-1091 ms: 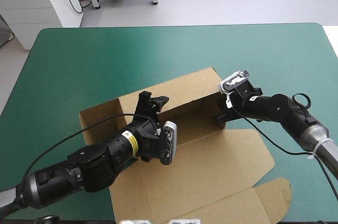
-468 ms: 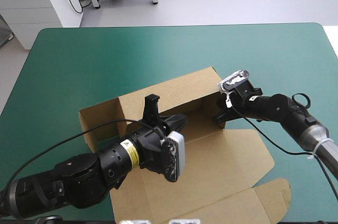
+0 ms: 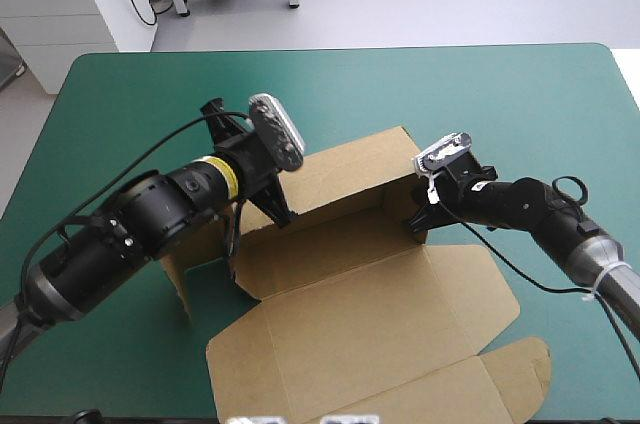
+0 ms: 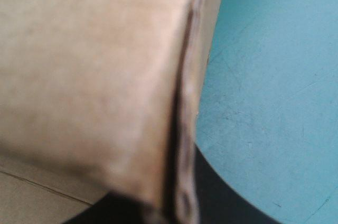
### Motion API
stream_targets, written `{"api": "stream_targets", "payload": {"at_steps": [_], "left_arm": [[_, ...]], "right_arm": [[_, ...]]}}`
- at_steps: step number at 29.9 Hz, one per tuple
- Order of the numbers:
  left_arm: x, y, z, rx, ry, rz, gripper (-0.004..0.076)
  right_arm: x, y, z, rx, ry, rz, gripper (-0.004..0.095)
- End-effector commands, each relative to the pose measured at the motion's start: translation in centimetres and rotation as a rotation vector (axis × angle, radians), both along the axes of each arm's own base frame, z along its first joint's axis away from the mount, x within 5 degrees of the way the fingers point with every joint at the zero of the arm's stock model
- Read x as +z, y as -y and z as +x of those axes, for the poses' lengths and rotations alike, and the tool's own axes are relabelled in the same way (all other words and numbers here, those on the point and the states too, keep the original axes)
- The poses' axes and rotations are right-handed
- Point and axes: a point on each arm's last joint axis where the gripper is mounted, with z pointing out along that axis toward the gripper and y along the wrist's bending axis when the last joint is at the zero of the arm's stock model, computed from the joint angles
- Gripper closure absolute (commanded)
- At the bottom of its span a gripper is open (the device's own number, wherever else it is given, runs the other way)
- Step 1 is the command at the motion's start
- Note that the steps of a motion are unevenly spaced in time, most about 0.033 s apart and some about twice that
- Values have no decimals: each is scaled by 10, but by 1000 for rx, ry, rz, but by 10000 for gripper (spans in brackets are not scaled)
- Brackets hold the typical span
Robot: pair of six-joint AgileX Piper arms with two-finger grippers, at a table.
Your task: Fold the box
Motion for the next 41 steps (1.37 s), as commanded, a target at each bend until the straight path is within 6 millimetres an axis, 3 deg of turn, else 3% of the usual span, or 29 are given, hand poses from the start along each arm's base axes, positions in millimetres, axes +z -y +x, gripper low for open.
{"api": "stream_targets", "payload": {"at_steps": [1, 7, 15, 22, 33, 41], "left_arm": [[17, -30, 14, 128, -48, -139, 706], [3, -92, 35, 419, -267, -163, 706], [28, -139, 23, 564, -194, -360, 706], [36, -149, 7, 605, -181, -369, 706], [29, -157, 6, 661, -194, -251, 706], [28, -158, 5, 671, -199, -234, 706]], "right_arm": [[13, -2, -3, 14, 16, 29, 927], [14, -2, -4, 19, 17, 23, 927], [24, -3, -3, 37, 20, 8, 927], [46, 3, 0, 12, -10, -83, 927], [99, 9, -12, -89, -232, -84, 927], [91, 19, -16, -152, -395, -157, 927]]}}
